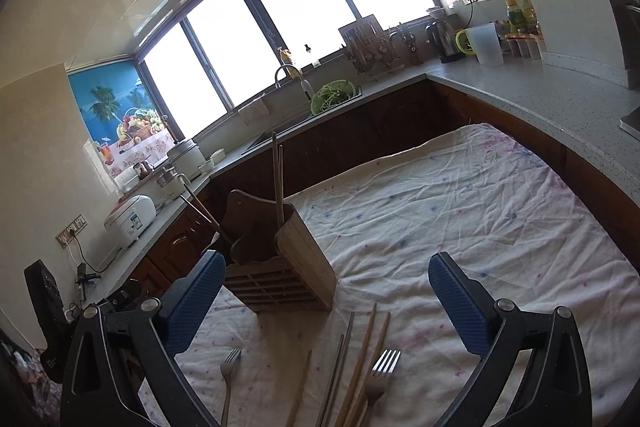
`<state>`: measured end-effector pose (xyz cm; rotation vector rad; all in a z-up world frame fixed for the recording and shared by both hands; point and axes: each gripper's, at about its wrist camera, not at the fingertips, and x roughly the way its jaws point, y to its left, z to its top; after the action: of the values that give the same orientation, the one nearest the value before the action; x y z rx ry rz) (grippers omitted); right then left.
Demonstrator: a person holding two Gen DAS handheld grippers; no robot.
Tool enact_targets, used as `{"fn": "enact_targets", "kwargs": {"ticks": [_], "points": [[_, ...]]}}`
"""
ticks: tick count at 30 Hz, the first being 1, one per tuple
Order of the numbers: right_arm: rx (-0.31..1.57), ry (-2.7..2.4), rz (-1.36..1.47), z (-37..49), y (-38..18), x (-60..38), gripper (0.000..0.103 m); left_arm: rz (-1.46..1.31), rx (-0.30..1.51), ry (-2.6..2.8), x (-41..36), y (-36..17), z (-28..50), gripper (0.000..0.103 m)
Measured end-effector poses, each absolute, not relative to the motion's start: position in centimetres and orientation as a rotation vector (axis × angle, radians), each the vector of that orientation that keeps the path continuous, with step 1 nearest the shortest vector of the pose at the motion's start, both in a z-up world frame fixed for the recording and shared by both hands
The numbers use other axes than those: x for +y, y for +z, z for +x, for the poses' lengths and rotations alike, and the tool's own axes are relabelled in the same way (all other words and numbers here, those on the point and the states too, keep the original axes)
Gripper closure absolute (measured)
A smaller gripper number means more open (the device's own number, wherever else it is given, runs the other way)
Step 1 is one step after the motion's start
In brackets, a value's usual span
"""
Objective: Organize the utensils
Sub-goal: 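Pull both tools back from the holder toward the remaining utensils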
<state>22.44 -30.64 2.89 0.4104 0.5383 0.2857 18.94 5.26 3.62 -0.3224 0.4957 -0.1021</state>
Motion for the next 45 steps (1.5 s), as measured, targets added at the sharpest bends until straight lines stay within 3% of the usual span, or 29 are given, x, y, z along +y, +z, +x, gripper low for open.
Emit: {"fn": "enact_targets", "kwargs": {"ticks": [27, 45], "points": [[0.559, 0.266, 0.271, 13.0, 0.7, -30.3, 0.001, -0.374, 0.637, -0.084, 4.2, -0.6, 8.9, 0.008], [0.652, 0.271, 0.239, 13.1, -2.7, -29.3, 0.003, -0.449, 0.804, -0.115, 2.4, -5.9, 6.6, 0.011]]}}
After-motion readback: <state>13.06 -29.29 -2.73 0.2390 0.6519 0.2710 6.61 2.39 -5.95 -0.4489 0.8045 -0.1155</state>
